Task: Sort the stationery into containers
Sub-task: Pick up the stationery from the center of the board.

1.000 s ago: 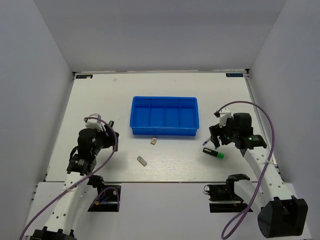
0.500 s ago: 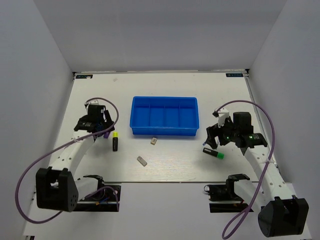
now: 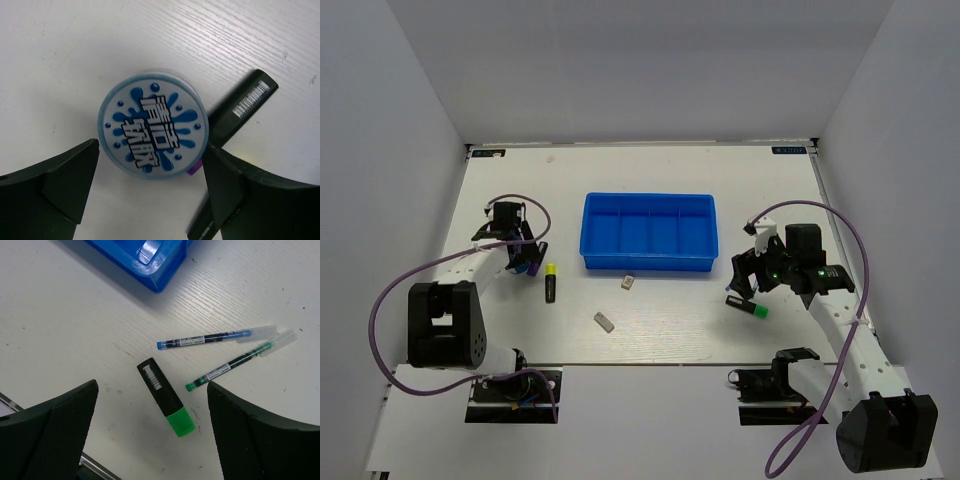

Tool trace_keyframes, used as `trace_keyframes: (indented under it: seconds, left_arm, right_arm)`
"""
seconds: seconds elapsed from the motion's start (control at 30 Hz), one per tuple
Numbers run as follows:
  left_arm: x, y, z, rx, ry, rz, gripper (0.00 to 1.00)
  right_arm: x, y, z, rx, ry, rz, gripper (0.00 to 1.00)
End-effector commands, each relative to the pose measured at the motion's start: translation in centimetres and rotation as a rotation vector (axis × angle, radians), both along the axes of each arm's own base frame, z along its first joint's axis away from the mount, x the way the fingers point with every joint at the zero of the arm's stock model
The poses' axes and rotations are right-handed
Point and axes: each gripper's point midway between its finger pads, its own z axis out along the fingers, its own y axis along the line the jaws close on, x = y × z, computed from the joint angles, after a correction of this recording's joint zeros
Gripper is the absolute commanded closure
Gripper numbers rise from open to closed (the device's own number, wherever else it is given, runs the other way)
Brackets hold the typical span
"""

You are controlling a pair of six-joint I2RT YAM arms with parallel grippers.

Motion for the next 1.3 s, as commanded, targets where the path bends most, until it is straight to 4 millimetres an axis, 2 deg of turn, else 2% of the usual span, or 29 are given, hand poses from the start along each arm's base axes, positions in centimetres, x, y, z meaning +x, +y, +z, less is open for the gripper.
trace_keyframes:
  seconds: [0.0,0.1,0.33,0.43,0.47,0.5,0.57,0.6,0.7,0.73,0.77,0.83,0.87,0.9,0.93,0.97,1.03,1.07,1.13,1.17,1.23,1.27]
  left_arm:
    - [2.8,0.5,1.0,-0.029,-0.09,0.009,0.09]
    - [3.3,0.6,0.8,-0.03,-0.095,0.011,0.13]
    - [4.7,0.7,1.2,-0.017,-0.134,-0.008,0.14]
    - [5.1,0.7,1.4,-0.015,-0.136,-0.012,0.22]
    - [5.1,0.7,1.4,-0.017,-0.136,-0.012,0.26]
    - [4.9,0.7,1.3,-0.018,-0.132,-0.009,0.35]
    - [4.9,0.5,1.3,-0.025,-0.136,-0.014,0.43]
    - [4.8,0.5,1.2,-0.027,-0.134,-0.014,0.55]
    - [4.6,0.2,1.7,-0.045,-0.145,-0.022,0.74]
    - [4.8,-0.4,2.3,-0.074,-0.159,-0.032,0.87]
    - [4.9,-0.6,2.8,-0.087,-0.176,-0.027,0.92]
    - [5.2,-1.6,4.1,-0.115,-0.211,-0.047,1.0]
    - [5.6,-2.0,5.6,-0.123,-0.247,-0.055,1.0]
    - [5.7,-3.3,6.9,-0.139,-0.262,-0.087,1.0]
    - [6.1,-4.2,8.5,-0.145,-0.3,-0.115,1.0]
    - [6.1,-4.7,9.0,-0.148,-0.311,-0.131,1.0]
    - [6.5,-6.2,11.7,-0.164,-0.371,-0.183,1.0]
    - [6.3,-7.6,12.5,-0.175,-0.386,-0.223,1.0]
    - [6.6,-9.0,14.9,-0.211,-0.439,-0.267,1.0]
    - [6.4,-10.6,15.4,-0.23,-0.445,-0.315,1.0]
    - [6.7,-12.1,16.7,-0.267,-0.47,-0.351,1.0]
    - [6.9,-14.0,17.6,-0.3,-0.481,-0.403,1.0]
  right_arm:
    - [0.5,0.6,1.7,0.023,-0.038,0.026,0.09]
    - [0.4,0.7,1.5,0.025,-0.029,0.03,0.09]
    - [0.3,0.7,1.3,0.028,-0.017,0.035,0.09]
    - [0.2,0.8,1.4,0.029,-0.019,0.039,0.09]
    - [0.3,0.7,1.4,0.028,-0.02,0.034,0.09]
    - [0.3,0.7,1.4,0.03,-0.019,0.033,0.09]
    - [0.2,0.7,1.4,0.028,-0.02,0.034,0.09]
    - [0.2,0.8,1.3,0.03,-0.019,0.034,0.09]
    - [0.2,0.8,1.3,0.032,-0.018,0.037,0.09]
    - [0.3,0.8,1.4,0.03,-0.019,0.035,0.11]
    - [0.2,0.8,1.5,0.033,-0.024,0.035,0.11]
    - [0.2,0.9,1.4,0.034,-0.02,0.039,0.21]
    - [0.2,0.9,1.4,0.038,-0.02,0.042,0.28]
    - [0.1,1.0,1.3,0.039,-0.018,0.043,0.37]
    - [0.0,0.9,1.2,0.04,-0.015,0.043,0.6]
    - [0.1,1.0,1.5,0.043,-0.025,0.043,0.74]
    - [0.1,0.9,1.3,0.042,-0.021,0.041,1.0]
    - [0.1,1.0,1.3,0.042,-0.024,0.042,1.0]
    - [0.1,1.0,1.3,0.043,-0.022,0.041,1.0]
    - [0.2,1.0,1.3,0.042,-0.025,0.04,1.0]
    - [0.2,1.0,1.3,0.044,-0.025,0.037,1.0]
    - [0.2,1.0,1.2,0.044,-0.02,0.038,1.0]
